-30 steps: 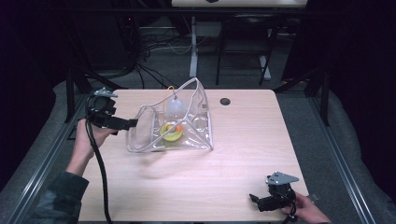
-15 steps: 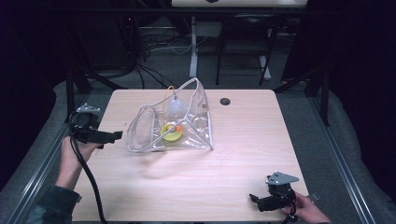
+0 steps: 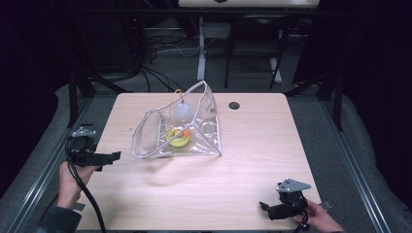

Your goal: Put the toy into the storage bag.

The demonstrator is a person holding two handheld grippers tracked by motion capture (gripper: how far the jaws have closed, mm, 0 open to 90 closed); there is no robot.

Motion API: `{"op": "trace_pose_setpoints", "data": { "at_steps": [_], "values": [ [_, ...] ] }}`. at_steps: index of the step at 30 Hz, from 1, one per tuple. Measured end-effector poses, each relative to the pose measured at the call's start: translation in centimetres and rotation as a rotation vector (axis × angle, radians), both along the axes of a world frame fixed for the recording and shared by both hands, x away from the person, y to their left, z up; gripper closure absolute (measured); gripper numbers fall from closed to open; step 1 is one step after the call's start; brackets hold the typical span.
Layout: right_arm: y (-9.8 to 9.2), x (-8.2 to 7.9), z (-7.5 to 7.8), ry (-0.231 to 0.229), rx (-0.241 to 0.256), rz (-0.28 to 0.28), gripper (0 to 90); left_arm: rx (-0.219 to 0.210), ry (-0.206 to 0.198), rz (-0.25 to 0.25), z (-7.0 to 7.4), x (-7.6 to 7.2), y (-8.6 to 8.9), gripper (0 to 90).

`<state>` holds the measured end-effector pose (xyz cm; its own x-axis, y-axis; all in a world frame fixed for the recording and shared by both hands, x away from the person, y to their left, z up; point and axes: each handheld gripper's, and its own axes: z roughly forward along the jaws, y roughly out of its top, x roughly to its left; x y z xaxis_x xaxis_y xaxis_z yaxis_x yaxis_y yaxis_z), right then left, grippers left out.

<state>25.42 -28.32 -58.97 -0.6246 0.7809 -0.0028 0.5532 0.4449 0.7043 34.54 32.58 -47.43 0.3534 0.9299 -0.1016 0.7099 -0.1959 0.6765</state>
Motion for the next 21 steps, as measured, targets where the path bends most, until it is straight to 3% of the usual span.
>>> {"op": "trace_pose_setpoints", "data": {
  "at_steps": [4,10,17,21],
  "values": [
    [0.0,0.0,0.0,0.000,0.000,0.000,0.0,0.021,0.033,0.003,-1.6,-0.1,0.1,0.0],
    [0.0,0.0,0.0,0.000,0.000,0.000,0.0,0.025,0.041,0.011,-3.2,-0.2,0.0,0.0],
    [0.0,0.0,0.0,0.001,0.000,0.000,0.0,0.067,0.109,-0.027,-6.1,0.0,-0.7,0.0],
    [0.0,0.0,0.0,0.000,0.000,0.000,0.0,0.080,0.122,-0.032,-6.9,0.2,-0.8,0.0]
  ]
}}
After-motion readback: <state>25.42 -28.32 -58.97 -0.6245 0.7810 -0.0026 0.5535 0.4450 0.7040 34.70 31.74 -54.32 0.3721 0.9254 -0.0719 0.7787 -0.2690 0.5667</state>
